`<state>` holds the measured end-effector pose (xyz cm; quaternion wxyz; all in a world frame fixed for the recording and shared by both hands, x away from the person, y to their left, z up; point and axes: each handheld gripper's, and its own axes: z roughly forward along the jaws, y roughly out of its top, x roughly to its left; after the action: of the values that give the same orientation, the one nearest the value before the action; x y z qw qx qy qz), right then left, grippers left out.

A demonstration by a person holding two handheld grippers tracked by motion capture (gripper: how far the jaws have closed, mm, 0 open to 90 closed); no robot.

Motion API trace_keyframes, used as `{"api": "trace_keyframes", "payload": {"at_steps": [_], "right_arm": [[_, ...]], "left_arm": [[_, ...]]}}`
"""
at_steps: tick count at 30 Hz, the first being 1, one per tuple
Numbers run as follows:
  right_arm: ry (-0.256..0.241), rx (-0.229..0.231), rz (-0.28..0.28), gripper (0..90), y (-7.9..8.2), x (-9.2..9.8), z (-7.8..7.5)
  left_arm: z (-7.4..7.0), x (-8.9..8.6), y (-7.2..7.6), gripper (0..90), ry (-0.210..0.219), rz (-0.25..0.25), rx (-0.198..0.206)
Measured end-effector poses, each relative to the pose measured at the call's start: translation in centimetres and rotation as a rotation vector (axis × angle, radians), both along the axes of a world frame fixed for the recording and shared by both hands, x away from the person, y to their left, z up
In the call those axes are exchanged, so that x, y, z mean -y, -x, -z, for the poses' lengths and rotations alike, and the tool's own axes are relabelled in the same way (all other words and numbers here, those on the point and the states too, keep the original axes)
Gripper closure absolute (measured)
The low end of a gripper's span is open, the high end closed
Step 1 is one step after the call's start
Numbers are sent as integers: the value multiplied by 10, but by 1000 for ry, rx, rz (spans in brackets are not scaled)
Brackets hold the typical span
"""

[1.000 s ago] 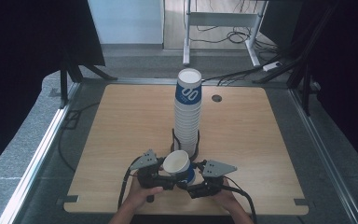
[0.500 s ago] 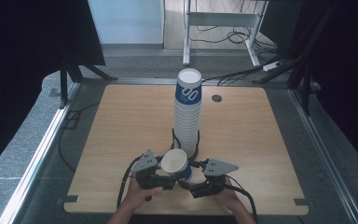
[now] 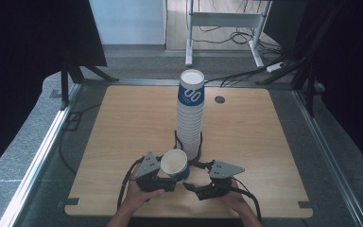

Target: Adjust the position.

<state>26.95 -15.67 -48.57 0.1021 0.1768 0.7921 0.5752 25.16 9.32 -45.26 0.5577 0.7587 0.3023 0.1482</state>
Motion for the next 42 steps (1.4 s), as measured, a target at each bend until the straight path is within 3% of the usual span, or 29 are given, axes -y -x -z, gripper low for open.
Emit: {"api": "trace_keyframes", "payload": {"at_steps": [8,13,24,30,38,40,42], "right_arm": [[41,26,-7,194,3,-4,-1],[66,27,-15,189,4,-11,3],[103,36,-22,180,6,-24,7],[113,52,-18,212,9,-26,7],[134,73,-23,265,8,-27,8],[129,67,-21,267,8,-26,8],[120,61,-18,267,7,-25,7]], "left_arm": [[0,9,4,203,-124,-19,41],[-4,15,9,201,-205,-7,69],[-3,27,15,200,-296,31,88],[-5,30,18,198,-293,64,80],[-3,30,16,181,-286,58,57],[-3,30,16,161,-269,42,50],[-7,27,15,140,-213,46,20]]}}
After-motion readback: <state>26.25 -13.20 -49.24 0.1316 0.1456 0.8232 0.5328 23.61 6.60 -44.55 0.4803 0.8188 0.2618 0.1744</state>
